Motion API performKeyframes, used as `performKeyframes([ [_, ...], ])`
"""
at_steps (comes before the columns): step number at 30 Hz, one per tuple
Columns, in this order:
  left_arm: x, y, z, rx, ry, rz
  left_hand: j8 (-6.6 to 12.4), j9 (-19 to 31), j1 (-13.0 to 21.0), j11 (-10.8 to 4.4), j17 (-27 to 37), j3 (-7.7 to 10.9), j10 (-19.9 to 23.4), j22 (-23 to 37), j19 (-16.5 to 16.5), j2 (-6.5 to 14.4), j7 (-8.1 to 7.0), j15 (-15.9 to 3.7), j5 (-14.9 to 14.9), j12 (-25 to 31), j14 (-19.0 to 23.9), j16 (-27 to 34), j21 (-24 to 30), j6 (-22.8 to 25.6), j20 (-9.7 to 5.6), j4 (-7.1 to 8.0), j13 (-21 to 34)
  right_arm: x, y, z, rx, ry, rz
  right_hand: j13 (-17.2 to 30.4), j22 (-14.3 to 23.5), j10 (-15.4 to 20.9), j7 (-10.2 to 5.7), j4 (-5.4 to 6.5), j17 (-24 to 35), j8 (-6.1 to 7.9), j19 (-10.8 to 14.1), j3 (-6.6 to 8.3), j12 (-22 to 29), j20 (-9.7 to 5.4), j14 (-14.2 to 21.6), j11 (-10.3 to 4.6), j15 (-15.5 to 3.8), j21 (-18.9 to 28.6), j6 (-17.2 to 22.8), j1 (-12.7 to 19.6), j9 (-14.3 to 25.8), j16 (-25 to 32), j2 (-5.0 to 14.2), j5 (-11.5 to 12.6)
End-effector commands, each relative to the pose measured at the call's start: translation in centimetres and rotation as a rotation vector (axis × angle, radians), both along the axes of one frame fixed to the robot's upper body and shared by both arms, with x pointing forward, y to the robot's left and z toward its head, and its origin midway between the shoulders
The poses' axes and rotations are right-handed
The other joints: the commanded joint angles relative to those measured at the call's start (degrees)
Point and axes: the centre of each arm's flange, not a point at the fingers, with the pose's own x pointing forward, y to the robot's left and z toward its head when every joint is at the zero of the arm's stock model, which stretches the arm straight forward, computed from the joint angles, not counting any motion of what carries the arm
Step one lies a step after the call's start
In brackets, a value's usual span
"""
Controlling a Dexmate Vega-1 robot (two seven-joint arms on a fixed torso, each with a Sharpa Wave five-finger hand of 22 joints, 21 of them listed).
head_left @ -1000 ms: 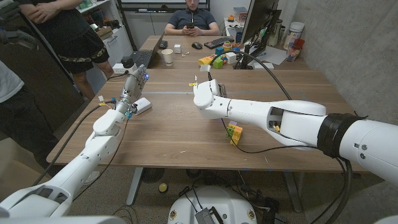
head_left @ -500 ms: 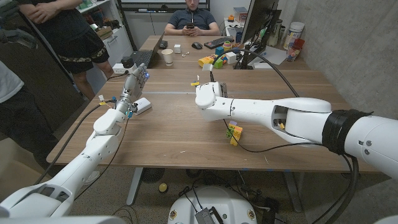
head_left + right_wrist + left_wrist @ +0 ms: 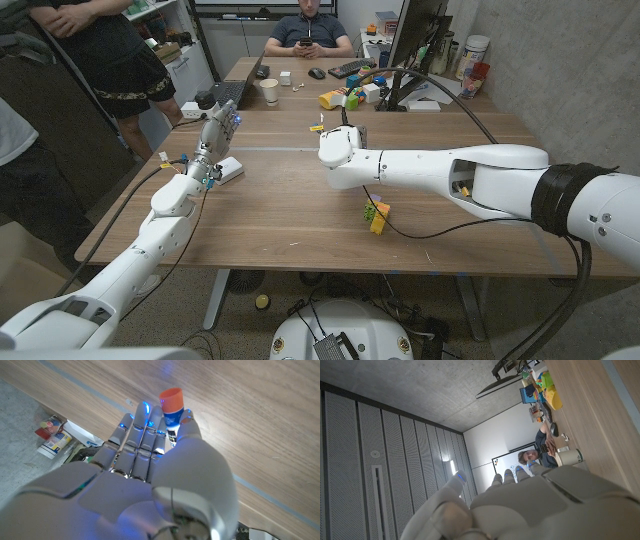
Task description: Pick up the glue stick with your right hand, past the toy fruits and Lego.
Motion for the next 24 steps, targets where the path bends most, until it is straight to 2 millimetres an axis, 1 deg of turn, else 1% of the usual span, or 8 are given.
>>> performKeyframes([
  [1,-0.3,-0.3,0.1,0.004,-0.011,-0.004,0.33,0.1,0.4,0.34,0.2,0.17,-3.5,0.1,0.4,0.6,0.13,0.24,0.0,0.2,-6.2,0.2,0.2,-1.3,-0.09,-0.34,0.2,-1.6,-0.8,2.1,0.030,-0.094,0.024,0.6,0.3,-0.3,-2.27,0.50,0.3,0.69,0.1,0.10,0.6,-0.29,0.5,-0.08,-4.96,0.4,2.5,3.5,5.2,-0.3,2.59,-0.3],
  [7,-0.4,-0.4,0.2,0.005,-0.019,-0.004,0.33,0.1,0.4,0.37,0.2,0.12,-3.5,0.1,0.4,0.6,0.12,0.23,0.0,0.2,-6.1,0.2,0.2,-1.3,-0.06,-0.35,0.2,-1.9,-1.4,3.0,0.039,-0.143,0.034,1.1,0.3,-1.0,-2.46,0.69,0.4,0.68,0.0,0.16,0.8,-0.35,0.5,-0.49,-5.09,0.6,2.1,3.8,5.8,-1.0,2.64,-0.5],
  [12,-0.5,-0.6,0.2,0.007,-0.022,-0.004,0.34,0.1,0.3,0.34,0.2,0.08,-3.5,0.1,0.5,0.5,0.13,0.24,0.0,0.2,-6.1,0.2,0.2,-1.3,-0.07,-0.35,0.2,-2.2,-2.0,3.8,0.044,-0.199,0.044,0.5,0.3,-1.5,-2.68,0.90,0.3,0.64,-0.1,0.25,0.5,-0.51,0.2,-0.39,-5.43,0.8,1.7,4.1,6.2,-1.9,2.75,-0.6],
  [13,-0.6,-0.6,0.2,0.006,-0.024,-0.004,0.34,0.1,0.3,0.33,0.2,0.08,-3.5,0.1,0.5,0.5,0.11,0.23,0.0,0.2,-6.1,0.2,0.2,-1.3,-0.08,-0.35,0.2,-2.3,-2.3,4.3,0.048,-0.219,0.049,0.4,0.3,-1.5,-2.80,0.94,0.3,0.56,-0.1,0.27,0.4,-0.56,0.1,-0.45,-5.43,0.8,1.5,4.1,6.3,-2.1,2.79,-0.7],
  [17,-0.7,-0.7,0.2,0.006,-0.027,-0.004,0.35,0.1,0.3,0.31,0.2,0.04,-3.4,0.1,0.5,0.5,0.10,0.24,0.0,0.2,-6.1,0.2,0.2,-1.2,-0.04,-0.35,0.2,-2.8,-2.8,5.1,0.054,-0.265,0.058,0.3,0.3,-1.7,-2.90,1.04,0.1,0.54,-0.2,0.31,0.4,-0.75,0.3,-0.52,-5.48,0.9,1.3,4.3,6.6,-2.7,2.76,-0.8],
  [24,-0.9,-0.8,0.2,0.007,-0.032,-0.005,0.37,0.1,0.2,0.27,0.2,-0.04,-3.4,0.1,0.5,0.4,0.13,0.18,0.0,0.2,-6.0,0.2,0.2,-1.2,-0.08,-0.35,0.2,-3.6,-3.4,6.0,0.051,-0.322,0.074,0.1,0.3,-1.9,-3.32,0.96,-0.1,0.49,-0.3,0.59,0.3,-0.99,0.3,-0.68,-5.84,1.1,1.1,5.0,6.8,-3.5,2.85,-0.9],
])
